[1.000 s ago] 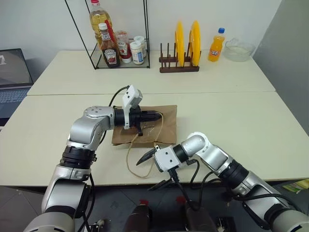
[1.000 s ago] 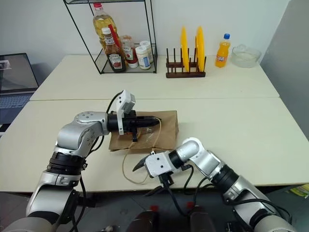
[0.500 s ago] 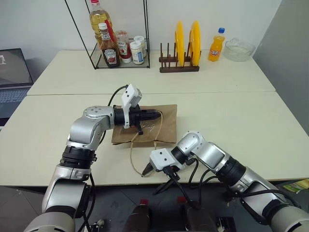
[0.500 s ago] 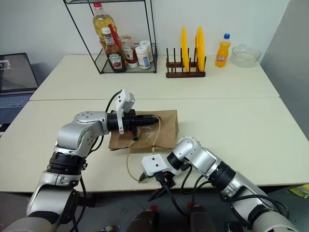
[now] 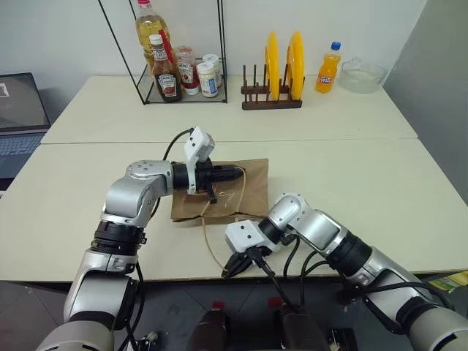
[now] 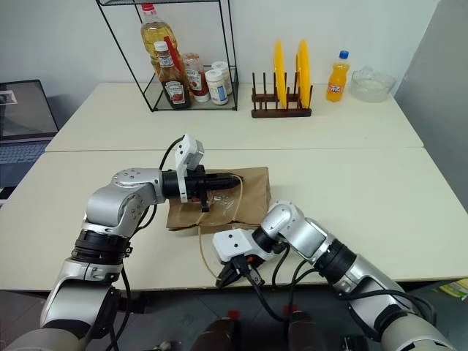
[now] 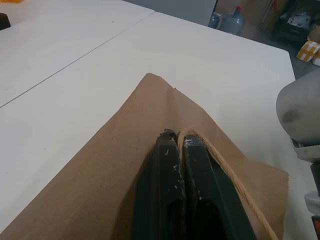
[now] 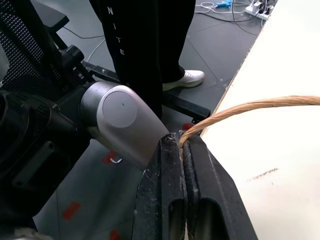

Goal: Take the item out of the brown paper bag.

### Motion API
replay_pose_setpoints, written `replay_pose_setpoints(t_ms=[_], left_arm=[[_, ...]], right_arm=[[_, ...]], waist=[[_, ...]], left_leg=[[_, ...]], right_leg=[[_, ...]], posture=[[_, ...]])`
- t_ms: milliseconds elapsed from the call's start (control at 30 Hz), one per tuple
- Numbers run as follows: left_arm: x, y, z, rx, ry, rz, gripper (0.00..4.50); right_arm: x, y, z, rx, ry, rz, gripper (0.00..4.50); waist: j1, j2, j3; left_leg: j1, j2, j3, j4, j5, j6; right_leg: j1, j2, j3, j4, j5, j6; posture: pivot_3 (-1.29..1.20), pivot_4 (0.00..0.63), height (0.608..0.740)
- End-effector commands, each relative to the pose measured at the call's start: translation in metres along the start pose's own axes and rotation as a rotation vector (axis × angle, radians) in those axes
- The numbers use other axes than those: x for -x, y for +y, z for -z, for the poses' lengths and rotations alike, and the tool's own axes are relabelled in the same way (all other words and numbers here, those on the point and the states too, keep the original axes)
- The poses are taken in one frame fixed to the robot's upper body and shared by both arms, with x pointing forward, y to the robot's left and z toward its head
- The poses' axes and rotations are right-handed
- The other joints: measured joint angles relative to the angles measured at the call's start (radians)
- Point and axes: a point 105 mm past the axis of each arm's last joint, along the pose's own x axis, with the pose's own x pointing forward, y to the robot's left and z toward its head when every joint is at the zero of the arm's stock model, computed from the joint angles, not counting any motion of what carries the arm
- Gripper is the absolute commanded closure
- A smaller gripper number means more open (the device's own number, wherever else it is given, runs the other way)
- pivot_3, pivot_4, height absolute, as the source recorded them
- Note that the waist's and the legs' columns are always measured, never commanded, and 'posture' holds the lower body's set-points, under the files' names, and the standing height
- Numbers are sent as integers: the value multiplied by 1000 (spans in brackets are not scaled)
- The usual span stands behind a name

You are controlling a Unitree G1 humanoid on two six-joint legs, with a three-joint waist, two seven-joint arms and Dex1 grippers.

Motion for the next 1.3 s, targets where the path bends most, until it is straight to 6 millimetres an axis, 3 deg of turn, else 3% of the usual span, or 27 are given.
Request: replay_pose_setpoints(t_ms=[33,167,533,1300], left_arm=[[3,4,-18,-47,-54,-10,4500],[4,14,-27,-59,-69,-44,4500],[2,37,-67,-68,-129,-99,4500],[3,46,-81,-120,-130,-107,4500]], right_arm=[[3,9,12,79,82,-10,4481],[0,23,38,120,168,-33,4481],[-4,25,67,125,244,-18,4481],[-1,14,71,141,268,-8,4481]], waist=[[0,0,0],[2,0,0],[4,0,0],[-3,0,0]], left_leg=[[0,0,0,0,0,0],[-3,-1,-1,0,0,0],[-4,0,-4,0,2,-3],[2,1,-5,-1,2,-4]], right_leg=[[0,0,0,0,0,0],[0,0,-2,-2,0,0],[0,0,-4,-4,0,1],[4,3,-3,-3,1,1]], posture=[[0,150,740],[0,150,740],[0,150,740],[0,150,740]])
